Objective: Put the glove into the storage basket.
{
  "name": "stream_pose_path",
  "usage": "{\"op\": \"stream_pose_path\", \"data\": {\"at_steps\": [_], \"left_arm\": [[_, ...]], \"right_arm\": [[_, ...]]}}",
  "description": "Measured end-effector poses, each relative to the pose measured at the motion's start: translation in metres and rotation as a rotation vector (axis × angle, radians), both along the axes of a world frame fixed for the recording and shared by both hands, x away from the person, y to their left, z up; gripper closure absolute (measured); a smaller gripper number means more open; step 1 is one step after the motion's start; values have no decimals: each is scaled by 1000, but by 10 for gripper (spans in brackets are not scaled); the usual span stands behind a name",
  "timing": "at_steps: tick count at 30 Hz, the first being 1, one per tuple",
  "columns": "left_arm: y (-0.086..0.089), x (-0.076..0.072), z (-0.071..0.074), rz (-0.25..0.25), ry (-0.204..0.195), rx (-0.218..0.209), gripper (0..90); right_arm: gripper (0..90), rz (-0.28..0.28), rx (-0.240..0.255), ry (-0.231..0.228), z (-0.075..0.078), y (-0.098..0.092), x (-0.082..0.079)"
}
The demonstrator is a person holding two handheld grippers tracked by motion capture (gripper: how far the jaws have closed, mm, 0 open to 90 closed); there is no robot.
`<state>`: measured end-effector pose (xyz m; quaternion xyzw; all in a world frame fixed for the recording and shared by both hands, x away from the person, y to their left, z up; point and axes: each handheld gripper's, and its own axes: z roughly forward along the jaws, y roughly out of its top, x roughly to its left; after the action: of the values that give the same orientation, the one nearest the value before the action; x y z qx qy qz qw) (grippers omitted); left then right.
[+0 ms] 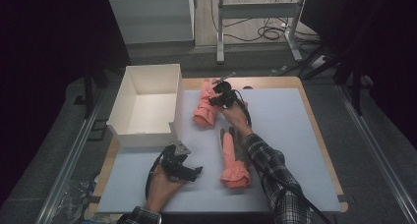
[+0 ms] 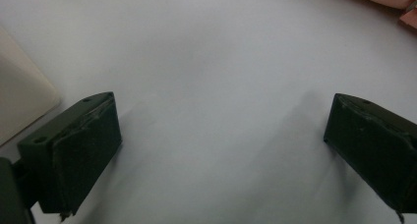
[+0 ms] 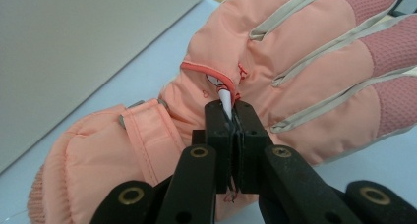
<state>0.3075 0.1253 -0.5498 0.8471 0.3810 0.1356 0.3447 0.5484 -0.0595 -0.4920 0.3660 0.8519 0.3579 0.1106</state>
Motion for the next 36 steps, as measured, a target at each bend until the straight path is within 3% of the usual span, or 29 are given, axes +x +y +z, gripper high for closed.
{"op": "stream_pose_path", "data": {"at_steps": [18, 27, 36], "left_arm": [[0, 0, 0, 0, 0, 0, 4], [0, 0, 0, -1, -1, 1, 5], [0, 0, 0, -2, -1, 2, 5]], "right_arm": [[863, 58, 91, -66, 45, -34, -28], [863, 109, 109, -92, 59, -53, -45], [863, 162, 120, -103, 74, -78, -72]]}}
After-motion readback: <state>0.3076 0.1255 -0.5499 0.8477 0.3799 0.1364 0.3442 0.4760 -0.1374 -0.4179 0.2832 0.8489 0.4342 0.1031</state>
